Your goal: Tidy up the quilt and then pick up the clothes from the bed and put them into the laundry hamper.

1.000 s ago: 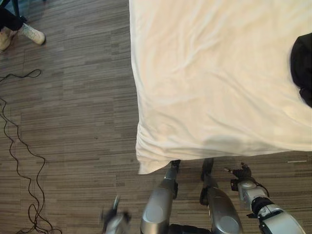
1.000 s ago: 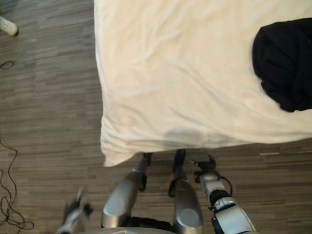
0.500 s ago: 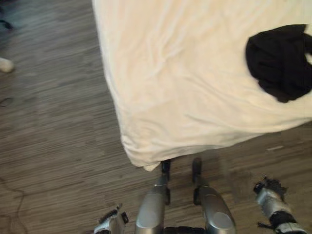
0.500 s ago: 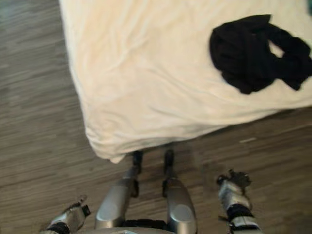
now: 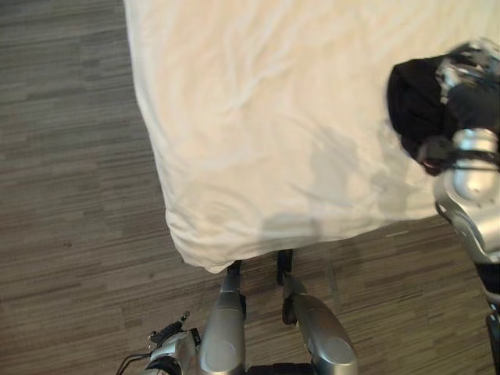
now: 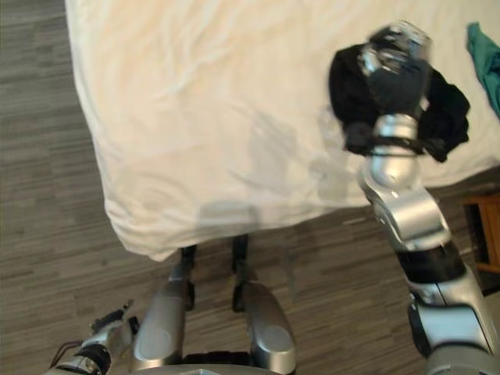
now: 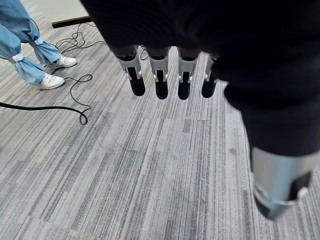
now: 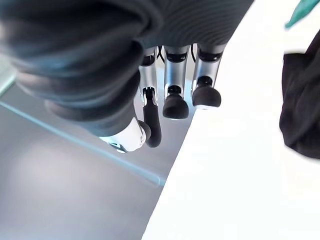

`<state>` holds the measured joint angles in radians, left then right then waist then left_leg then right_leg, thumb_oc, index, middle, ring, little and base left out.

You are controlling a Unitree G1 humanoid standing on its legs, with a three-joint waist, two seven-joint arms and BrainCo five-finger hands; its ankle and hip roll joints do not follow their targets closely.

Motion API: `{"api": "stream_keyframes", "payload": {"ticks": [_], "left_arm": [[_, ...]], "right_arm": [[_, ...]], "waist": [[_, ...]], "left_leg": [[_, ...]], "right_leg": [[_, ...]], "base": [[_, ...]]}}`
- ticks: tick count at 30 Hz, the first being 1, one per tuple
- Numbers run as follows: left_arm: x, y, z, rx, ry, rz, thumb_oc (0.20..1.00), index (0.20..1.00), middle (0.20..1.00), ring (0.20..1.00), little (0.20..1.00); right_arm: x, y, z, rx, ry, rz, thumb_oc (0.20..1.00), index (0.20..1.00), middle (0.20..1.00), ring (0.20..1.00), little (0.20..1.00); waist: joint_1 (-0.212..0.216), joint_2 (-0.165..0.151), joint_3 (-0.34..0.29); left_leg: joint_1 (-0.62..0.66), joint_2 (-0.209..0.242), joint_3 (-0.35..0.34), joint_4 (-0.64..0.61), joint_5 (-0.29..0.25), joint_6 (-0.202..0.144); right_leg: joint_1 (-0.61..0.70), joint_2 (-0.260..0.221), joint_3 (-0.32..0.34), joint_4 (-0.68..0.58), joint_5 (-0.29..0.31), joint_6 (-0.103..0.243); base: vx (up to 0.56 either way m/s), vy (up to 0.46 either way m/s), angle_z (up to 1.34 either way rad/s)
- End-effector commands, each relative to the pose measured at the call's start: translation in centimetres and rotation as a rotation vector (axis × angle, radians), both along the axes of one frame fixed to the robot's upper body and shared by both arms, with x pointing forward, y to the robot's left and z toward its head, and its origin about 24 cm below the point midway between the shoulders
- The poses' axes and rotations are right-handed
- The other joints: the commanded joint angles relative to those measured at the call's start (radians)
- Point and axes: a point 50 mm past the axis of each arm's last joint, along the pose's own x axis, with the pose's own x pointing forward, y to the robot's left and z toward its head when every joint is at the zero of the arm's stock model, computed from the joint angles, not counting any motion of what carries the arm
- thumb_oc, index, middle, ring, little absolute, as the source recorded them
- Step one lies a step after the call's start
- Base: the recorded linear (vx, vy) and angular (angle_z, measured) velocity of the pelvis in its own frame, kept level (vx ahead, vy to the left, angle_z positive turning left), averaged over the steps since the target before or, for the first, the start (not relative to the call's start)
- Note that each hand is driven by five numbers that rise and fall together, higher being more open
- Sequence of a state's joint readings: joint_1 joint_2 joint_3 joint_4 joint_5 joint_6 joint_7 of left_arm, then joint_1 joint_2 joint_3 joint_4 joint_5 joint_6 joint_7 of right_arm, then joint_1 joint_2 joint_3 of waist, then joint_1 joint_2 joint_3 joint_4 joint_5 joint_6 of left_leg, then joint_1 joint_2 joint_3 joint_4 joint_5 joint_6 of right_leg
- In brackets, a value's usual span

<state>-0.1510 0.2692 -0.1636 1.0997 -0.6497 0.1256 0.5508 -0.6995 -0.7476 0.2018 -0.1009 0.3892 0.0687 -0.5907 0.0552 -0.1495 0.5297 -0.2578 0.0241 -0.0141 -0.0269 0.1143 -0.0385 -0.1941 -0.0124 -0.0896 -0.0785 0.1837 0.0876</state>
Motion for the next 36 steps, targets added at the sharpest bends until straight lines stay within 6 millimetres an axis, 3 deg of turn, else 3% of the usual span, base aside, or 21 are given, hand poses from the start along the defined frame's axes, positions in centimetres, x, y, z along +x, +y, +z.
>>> {"api": "stream_keyframes", "payload": {"ticks": [1, 4, 5, 8, 11, 15, 16, 18, 21, 23, 27, 28, 31, 35, 36], "left_arm": [[-1.5, 0.6, -0.4, 0.04, 0.059, -0.072, 1.0, 1.0, 1.0, 1.0, 1.0], [-1.7, 0.8, -0.4, 0.026, 0.05, -0.09, 1.0, 1.0, 1.0, 1.0, 1.0], [-1.9, 1.0, -0.5, 0.013, 0.043, -0.11, 1.0, 1.0, 1.0, 1.0, 1.0], [-1.9, 0.8, -0.5, -0.001, 0.038, -0.132, 1.0, 1.0, 1.0, 1.0, 1.0], [-1.6, -0.1, -0.7, -0.04, 0.01, -0.154, 1.0, 1.0, 1.0, 1.0, 1.0], [-0.8, -1.5, -0.7, -0.078, -0.036, -0.168, 1.0, 1.0, 1.0, 1.0, 1.0], [-0.4, -2.8, -0.7, -0.091, -0.053, -0.197, 1.0, 1.0, 1.0, 1.0, 1.0], [-0.2, -3.6, -0.8, -0.092, -0.057, -0.229, 1.0, 1.0, 1.0, 1.0, 1.0], [0.5, -4.5, -0.6, -0.101, -0.088, -0.225, 1.0, 1.0, 1.0, 1.0, 1.0], [1.2, -5.4, -0.4, -0.116, -0.12, -0.21, 1.0, 1.0, 1.0, 1.0, 1.0], [1.9, -6.0, -0.1, -0.123, -0.146, -0.199, 1.0, 1.0, 1.0, 1.0, 1.0], [2.3, -6.1, 0.1, -0.119, -0.155, -0.188, 1.0, 1.0, 1.0, 1.0, 1.0], [3.0, -5.7, 0.5, -0.101, -0.145, -0.155, 1.0, 1.0, 1.0, 1.0, 1.0], [3.5, -5.1, 0.8, -0.068, -0.112, -0.144, 1.0, 1.0, 1.0, 1.0, 1.0], [3.2, -4.6, 0.7, -0.047, -0.083, -0.139, 1.0, 1.0, 1.0, 1.0, 1.0]], "right_arm": [[0.8, 1.2, 3.4, -0.065, -0.142, -0.021, 0.2, 0.2, 0.2, 0.2, 0.2], [2.5, 2.6, 4.1, -0.067, -0.146, -0.015, 0.2, 0.2, 0.2, 0.2, 0.2], [3.5, 3.5, 3.8, -0.07, -0.124, -0.002, 0.2, 0.2, 0.2, 0.2, 0.2], [4.1, 4.5, 3.2, -0.101, -0.098, 0.02, 0.2, 0.2, 0.2, 0.2, 0.2], [5.0, 7.1, 0.8, -0.117, -0.022, 0.118, 0.2, 0.2, 0.2, 0.2, 0.2], [5.6, 9.4, -1.5, -0.129, 0.065, 0.209, 0.2, 0.2, 0.2, 0.2, 0.2], [5.1, 11.6, -3.2, -0.137, 0.121, 0.325, 0.2, 0.2, 0.2, 0.2, 0.2], [4.0, 14.4, -4.6, -0.161, 0.15, 0.459, 0.2, 0.2, 0.2, 0.2, 0.2], [1.4, 18.6, -5.7, -0.189, 0.163, 0.673, 0.2, 0.2, 0.2, 0.2, 0.2], [-1.7, 21.9, -6.1, -0.229, 0.167, 0.87, 0.2, 0.2, 0.2, 0.2, 0.2], [-4.6, 24.1, -6.7, -0.293, 0.17, 1.057, 0.2, 0.2, 0.2, 0.2, 0.2], [-6.2, 25.0, -7.0, -0.352, 0.162, 1.157, 0.2, 0.2, 0.2, 0.2, 0.2], [-7.9, 25.7, -7.8, -0.392, 0.161, 1.207, 0.2, 0.2, 0.2, 0.2, 0.2], [-7.4, 25.3, -8.1, -0.346, 0.136, 1.107, 0.2, 0.2, 0.2, 0.2, 0.2], [-6.1, 24.0, -7.4, -0.292, 0.079, 1.004, 0.2, 0.2, 0.2, 0.2, 0.2]], "waist": [[0.059, -0.001, -0.01], [0.089, 0.021, -0.01], [0.109, 0.043, -0.01], [0.121, 0.064, -0.01], [0.132, 0.096, -0.01], [0.138, 0.113, -0.01], [0.137, 0.123, -0.01], [0.134, 0.125, -0.01], [0.127, 0.119, -0.01], [0.122, 0.109, -0.01], [0.118, 0.099, -0.01], [0.118, 0.09, -0.01], [0.115, 0.066, -0.01], [0.116, 0.048, -0.01], [0.119, 0.041, -0.01]], "left_leg": [[-0.044, -0.016, -0.01, 0.113, -0.184, 0.017], [-0.091, -0.031, -0.022, 0.113, -0.174, 0.02], [-0.132, -0.042, -0.037, 0.113, -0.162, 0.022], [-0.169, -0.05, -0.052, 0.11, -0.149, 0.023], [-0.22, -0.062, -0.062, 0.112, -0.134, 0.022], [-0.254, -0.068, -0.063, 0.117, -0.129, 0.025], [-0.268, -0.069, -0.064, 0.112, -0.124, 0.024], [-0.266, -0.073, -0.067, 0.107, -0.12, 0.023], [-0.26, -0.074, -0.06, 0.099, -0.119, 0.023], [-0.245, -0.072, -0.054, 0.093, -0.12, 0.022], [-0.228, -0.069, -0.049, 0.089, -0.123, 0.021], [-0.214, -0.066, -0.049, 0.088, -0.128, 0.019], [-0.187, -0.059, -0.055, 0.089, -0.139, 0.017], [-0.147, -0.053, -0.057, 0.089, -0.151, 0.019], [-0.118, -0.051, -0.061, 0.088, -0.159, 0.023]], "right_leg": [[-0.059, -0.105, 0.049, 0.067, -0.086, 0.081], [-0.093, -0.109, 0.031, 0.066, -0.085, 0.076], [-0.128, -0.114, 0.011, 0.076, -0.089, 0.071], [-0.166, -0.12, -0.006, 0.087, -0.091, 0.067], [-0.223, -0.128, -0.024, 0.106, -0.094, 0.059], [-0.258, -0.133, -0.031, 0.114, -0.096, 0.055], [-0.271, -0.136, -0.036, 0.11, -0.096, 0.05], [-0.273, -0.136, -0.038, 0.108, -0.092, 0.05], [-0.274, -0.136, -0.035, 0.108, -0.092, 0.051], [-0.264, -0.134, -0.028, 0.105, -0.091, 0.055], [-0.248, -0.133, -0.022, 0.101, -0.089, 0.06], [-0.233, -0.131, -0.02, 0.098, -0.09, 0.065], [-0.203, -0.129, -0.013, 0.093, -0.09, 0.073], [-0.167, -0.13, -0.007, 0.092, -0.092, 0.077], [-0.141, -0.132, -0.004, 0.096, -0.097, 0.081]], "base": [[-0.07, -0.029, 0.27], [-0.1, 0.018, 0.28], [-0.09, 0.052, 0.24], [-0.1, 0.067, 0.29], [-0.07, 0.08, 0.19], [-0.05, 0.06, -0.02], [-0.06, 0.068, -0.06], [-0.05, 0.062, -0.01], [-0.05, 0.064, -0.05], [-0.04, 0.059, 0.01], [-0.03, 0.032, 0.02], [-0.04, 0.003, 0.07], [-0.03, -0.038, 0.03], [0.0, -0.052, 0.02], [0.02, -0.061, -0.07]]}}
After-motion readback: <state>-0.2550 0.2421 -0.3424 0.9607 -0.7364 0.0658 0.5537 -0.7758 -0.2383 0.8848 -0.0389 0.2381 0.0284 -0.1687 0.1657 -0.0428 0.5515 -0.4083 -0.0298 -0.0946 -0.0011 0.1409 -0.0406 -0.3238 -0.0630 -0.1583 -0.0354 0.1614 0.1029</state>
